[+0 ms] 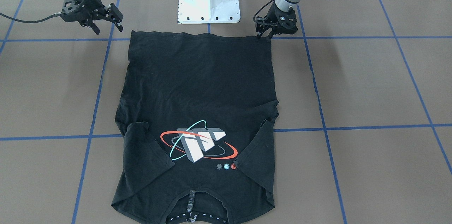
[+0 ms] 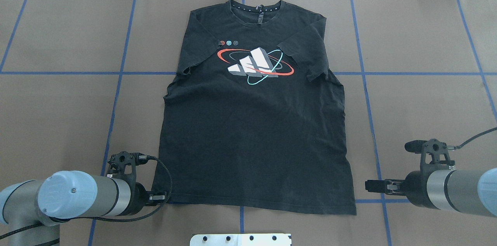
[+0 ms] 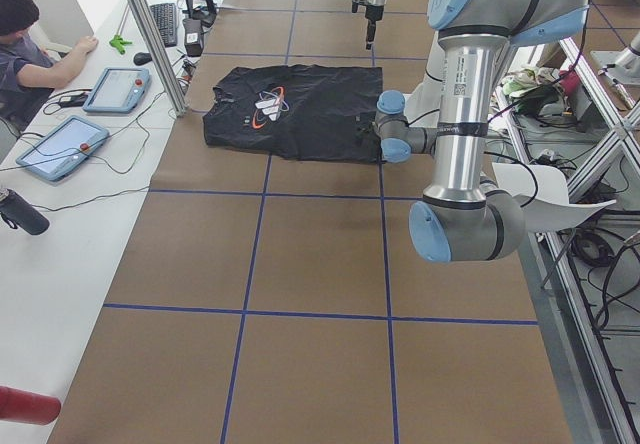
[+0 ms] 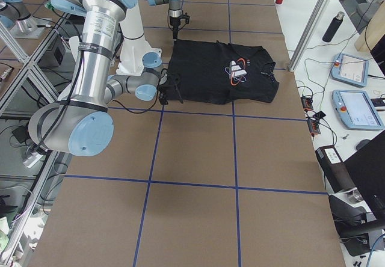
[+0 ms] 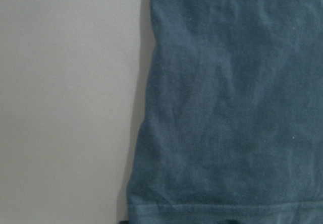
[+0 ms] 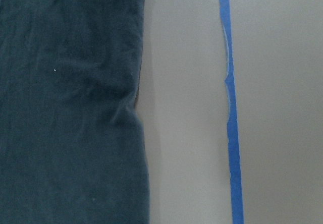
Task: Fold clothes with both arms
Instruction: 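Lower both grippers and pinch the hem corners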
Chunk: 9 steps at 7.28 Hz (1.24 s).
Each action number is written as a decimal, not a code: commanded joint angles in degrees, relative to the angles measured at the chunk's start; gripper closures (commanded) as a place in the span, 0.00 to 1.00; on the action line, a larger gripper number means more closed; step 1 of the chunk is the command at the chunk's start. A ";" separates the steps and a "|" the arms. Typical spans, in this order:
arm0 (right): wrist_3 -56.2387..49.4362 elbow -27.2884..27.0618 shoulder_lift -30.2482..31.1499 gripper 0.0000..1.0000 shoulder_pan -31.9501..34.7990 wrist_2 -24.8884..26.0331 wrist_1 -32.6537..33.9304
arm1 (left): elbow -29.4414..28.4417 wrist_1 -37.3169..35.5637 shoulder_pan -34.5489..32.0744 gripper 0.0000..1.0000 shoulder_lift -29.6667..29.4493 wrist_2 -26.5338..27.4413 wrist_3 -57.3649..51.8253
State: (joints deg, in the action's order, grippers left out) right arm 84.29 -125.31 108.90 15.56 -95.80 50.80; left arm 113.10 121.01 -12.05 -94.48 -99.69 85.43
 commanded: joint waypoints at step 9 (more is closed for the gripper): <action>7.97 -0.46 -0.26 0.00 -8.50 9.64 1.14 | 2.30 -0.16 -0.34 1.00 1.93 -0.33 0.09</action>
State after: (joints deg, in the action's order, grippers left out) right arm 88.93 -125.77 108.84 10.61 -90.45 51.43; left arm 115.34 120.85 -12.39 -92.50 -99.94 85.52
